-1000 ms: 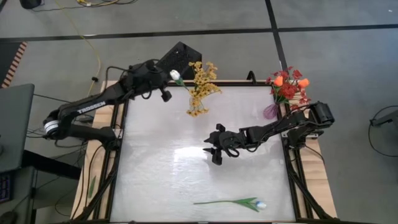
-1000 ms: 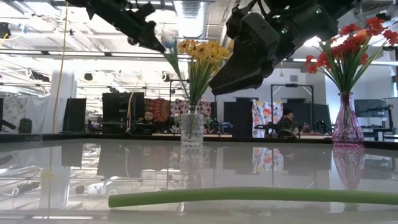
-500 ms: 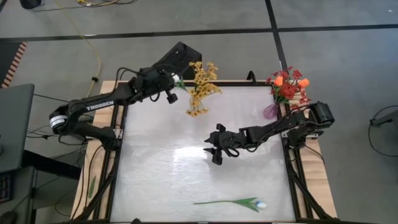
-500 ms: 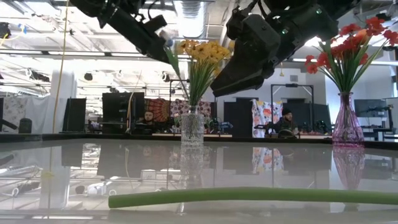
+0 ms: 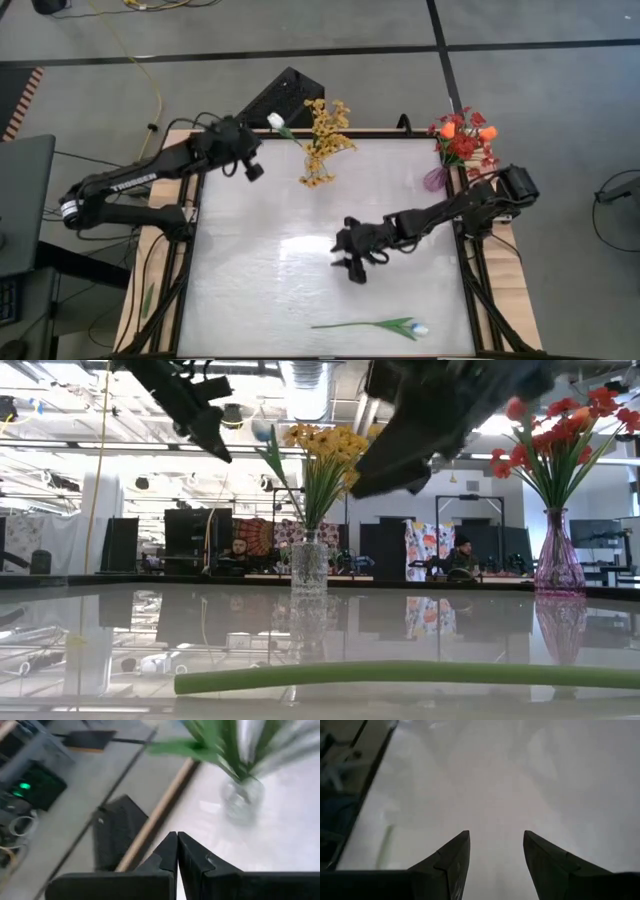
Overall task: Sort flowers into vase by color
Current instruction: Put the white tulip into the transparent vase
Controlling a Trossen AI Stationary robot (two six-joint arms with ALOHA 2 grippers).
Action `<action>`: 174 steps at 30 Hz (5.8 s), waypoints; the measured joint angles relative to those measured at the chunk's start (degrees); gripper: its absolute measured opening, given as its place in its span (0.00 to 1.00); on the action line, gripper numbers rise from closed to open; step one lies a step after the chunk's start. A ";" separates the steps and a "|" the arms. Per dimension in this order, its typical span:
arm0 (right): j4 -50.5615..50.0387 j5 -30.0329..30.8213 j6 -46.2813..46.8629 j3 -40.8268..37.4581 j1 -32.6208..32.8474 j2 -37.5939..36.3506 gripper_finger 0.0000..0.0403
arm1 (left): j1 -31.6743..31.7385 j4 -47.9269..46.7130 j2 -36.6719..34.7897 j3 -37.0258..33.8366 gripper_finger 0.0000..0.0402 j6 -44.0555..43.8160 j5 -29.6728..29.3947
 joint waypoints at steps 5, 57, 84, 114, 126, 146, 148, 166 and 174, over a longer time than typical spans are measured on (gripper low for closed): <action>-9.42 0.07 2.77 5.66 5.59 0.00 0.52 | -7.61 4.06 -2.67 -7.63 0.00 -3.63 3.44; -17.21 7.16 25.73 7.53 32.30 18.60 0.24 | -40.58 36.15 5.59 -24.27 0.00 0.87 14.36; -19.49 27.74 -45.05 17.68 10.94 15.67 0.05 | -38.93 50.71 19.33 -24.14 0.48 -30.27 29.24; -20.76 31.69 -54.64 20.01 7.84 15.50 0.06 | -34.46 49.82 30.90 -18.13 0.18 -32.88 36.65; -14.28 32.01 -50.01 20.04 8.55 15.47 0.28 | -34.45 49.80 30.86 -18.19 0.00 -31.32 36.55; -26.96 25.25 -0.65 19.50 16.56 15.37 0.50 | -29.51 59.26 30.86 -18.19 0.00 -22.32 34.16; -27.11 25.64 0.44 18.06 16.99 15.32 0.48 | -29.50 61.03 30.86 -18.19 0.00 -22.00 34.14; 53.25 22.23 -16.72 -19.80 6.90 2.38 0.32 | -36.74 69.68 14.64 -22.57 0.00 -6.41 29.31; 68.94 1.37 -17.80 -15.41 -3.22 8.77 0.42 | -39.38 74.57 21.32 -22.58 0.00 -6.25 23.89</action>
